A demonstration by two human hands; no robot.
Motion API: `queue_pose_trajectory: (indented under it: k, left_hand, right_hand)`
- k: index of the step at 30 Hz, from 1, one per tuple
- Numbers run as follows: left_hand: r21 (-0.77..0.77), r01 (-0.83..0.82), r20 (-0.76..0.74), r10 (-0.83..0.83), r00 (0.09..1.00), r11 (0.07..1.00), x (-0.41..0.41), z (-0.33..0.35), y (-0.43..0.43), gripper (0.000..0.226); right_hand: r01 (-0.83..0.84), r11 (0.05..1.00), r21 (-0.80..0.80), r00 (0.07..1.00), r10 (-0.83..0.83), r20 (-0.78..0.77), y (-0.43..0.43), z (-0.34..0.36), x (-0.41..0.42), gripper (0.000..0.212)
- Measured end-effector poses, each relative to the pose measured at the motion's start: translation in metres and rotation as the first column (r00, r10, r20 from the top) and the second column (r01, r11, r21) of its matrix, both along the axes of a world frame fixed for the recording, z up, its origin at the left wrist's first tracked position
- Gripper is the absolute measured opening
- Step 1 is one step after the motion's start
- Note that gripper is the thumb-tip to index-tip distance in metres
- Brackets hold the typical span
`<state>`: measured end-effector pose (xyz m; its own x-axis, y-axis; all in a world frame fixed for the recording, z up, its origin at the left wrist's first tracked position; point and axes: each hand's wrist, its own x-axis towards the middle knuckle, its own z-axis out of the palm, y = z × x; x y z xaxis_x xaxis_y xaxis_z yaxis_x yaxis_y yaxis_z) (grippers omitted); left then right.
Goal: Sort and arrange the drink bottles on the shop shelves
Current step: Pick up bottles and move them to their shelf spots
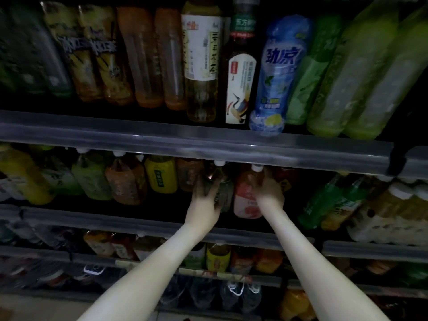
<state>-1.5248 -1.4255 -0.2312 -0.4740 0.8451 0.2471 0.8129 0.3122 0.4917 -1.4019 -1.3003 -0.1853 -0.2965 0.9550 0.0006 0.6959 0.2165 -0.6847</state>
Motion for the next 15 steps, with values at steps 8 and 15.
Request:
queue_pose_trajectory:
  k: [8, 15]
  left_hand:
    - [-0.089, 0.05, 0.153, -0.036, 0.988, 0.995, -0.029, 0.002, 0.005, 0.084]
    - [-0.095, 0.063, 0.389, -0.021, 0.921, 0.993, -0.036, 0.014, 0.039, 0.095]
  right_hand:
    - [-0.001, 0.999, 0.035, 0.971, 0.009, -0.239, -0.01, -0.016, -0.013, 0.084]
    - [0.085, 0.991, 0.105, 0.946, -0.048, -0.32, -0.036, -0.034, 0.009, 0.083]
